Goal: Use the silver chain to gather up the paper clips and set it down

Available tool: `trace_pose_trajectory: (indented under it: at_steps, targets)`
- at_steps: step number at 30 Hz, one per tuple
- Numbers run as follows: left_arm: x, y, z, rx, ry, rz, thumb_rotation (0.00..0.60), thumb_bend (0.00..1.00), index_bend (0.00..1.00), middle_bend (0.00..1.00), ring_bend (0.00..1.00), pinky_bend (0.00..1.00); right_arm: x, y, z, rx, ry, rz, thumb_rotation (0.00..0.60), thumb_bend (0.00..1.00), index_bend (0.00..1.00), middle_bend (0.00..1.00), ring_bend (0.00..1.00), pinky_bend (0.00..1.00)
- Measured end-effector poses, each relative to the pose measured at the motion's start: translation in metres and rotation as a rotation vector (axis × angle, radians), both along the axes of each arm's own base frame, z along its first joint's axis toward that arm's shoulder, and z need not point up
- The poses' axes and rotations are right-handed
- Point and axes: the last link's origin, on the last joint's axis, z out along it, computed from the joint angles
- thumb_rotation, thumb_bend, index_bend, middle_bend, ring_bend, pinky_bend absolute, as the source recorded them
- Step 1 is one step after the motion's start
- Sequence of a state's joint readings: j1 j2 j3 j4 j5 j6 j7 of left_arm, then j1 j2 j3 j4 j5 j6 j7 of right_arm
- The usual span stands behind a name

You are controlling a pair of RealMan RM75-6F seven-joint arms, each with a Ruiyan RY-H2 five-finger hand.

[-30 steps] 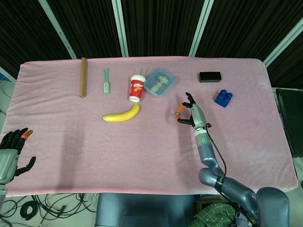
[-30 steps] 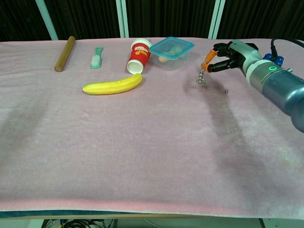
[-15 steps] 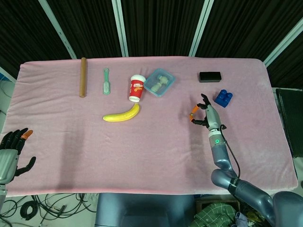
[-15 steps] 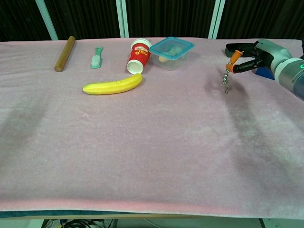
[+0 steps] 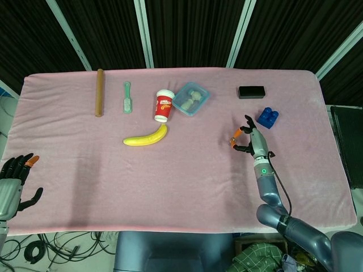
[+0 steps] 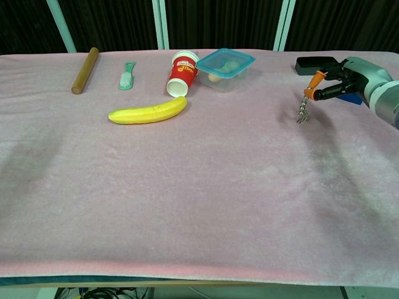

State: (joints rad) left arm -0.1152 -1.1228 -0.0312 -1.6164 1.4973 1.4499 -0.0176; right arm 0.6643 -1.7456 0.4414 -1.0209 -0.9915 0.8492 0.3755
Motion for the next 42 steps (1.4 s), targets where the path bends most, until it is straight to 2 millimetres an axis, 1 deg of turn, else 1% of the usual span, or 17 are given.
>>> trace_pose_trajectory:
  at_steps: [13, 26, 33, 42]
  targets:
    - [0.0, 0.0, 0.0, 0.0, -0.001, 0.0, 0.6, 0.36, 0.12, 0.05, 0.0, 0.0, -0.007, 0.001, -0.007, 0.022, 0.012, -0.016, 0.6, 0.38, 0.69, 0.0, 0.06, 0.21]
    - [0.0, 0.0, 0.0, 0.001, -0.003, 0.001, 0.6, 0.36, 0.12, 0.05, 0.0, 0.0, -0.008, 0.0, -0.015, 0.033, 0.022, -0.018, 0.6, 0.38, 0.69, 0.0, 0.06, 0.21]
    - [0.0, 0.0, 0.0, 0.0, -0.002, 0.001, 0.6, 0.36, 0.12, 0.05, 0.0, 0.0, -0.004, -0.001, -0.011, 0.016, 0.016, -0.002, 0.6, 0.38, 0.69, 0.0, 0.06, 0.21]
    - [0.001, 0.0, 0.0, 0.001, -0.001, -0.001, 0.6, 0.36, 0.12, 0.05, 0.0, 0.0, 0.002, -0.001, 0.0, 0.001, 0.016, 0.02, 0.6, 0.38, 0.69, 0.0, 0.06, 0.21]
